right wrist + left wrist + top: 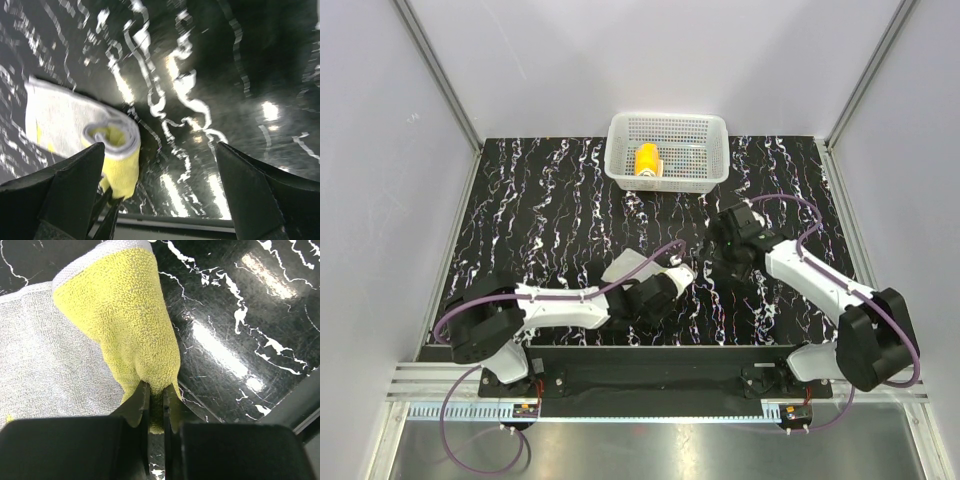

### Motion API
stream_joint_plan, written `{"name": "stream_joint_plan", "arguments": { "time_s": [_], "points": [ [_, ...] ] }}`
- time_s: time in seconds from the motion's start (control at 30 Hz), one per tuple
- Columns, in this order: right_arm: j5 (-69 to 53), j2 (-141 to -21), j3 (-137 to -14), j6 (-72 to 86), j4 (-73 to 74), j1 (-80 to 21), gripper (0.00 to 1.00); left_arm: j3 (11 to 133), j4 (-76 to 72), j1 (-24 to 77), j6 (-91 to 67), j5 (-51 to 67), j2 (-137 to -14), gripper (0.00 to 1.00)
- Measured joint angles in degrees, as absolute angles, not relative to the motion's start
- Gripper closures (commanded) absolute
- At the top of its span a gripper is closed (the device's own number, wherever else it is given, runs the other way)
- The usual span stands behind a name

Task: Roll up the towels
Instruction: Roll the towel

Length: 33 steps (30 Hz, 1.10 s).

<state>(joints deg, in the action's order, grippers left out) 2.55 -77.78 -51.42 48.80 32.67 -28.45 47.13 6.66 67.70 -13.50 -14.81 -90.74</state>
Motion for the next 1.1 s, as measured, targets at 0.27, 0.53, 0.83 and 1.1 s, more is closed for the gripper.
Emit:
{"name": "stream_joint_plan", "arguments": {
  "time_s": [0.27, 0.53, 0.83, 1.1],
  "points": [
    [2.90, -71.00, -50.06, 48.42, 32.86, -26.50, 0.00, 45.50, 2.74, 60.73, -14.52, -1.02, -89.97, 1.00],
    [-4.89, -58.81, -43.38, 46.09, 27.44, -26.50, 0.05, 43.16, -2.31, 50.68, -18.28, 16.73, -90.48, 1.00],
    [-17.76, -58.04, -30.63, 47.55, 12.36, -26.57, 0.16, 37.47, -17.12, 37.45, -29.61, 39.18, -95.94, 1.00],
    [-20.75, -67.64, -26.65, 50.57, -0.89, -28.67, 0.18, 35.62, -33.58, 33.41, -41.85, 50.11, -103.72, 1.00]
  ]
}}
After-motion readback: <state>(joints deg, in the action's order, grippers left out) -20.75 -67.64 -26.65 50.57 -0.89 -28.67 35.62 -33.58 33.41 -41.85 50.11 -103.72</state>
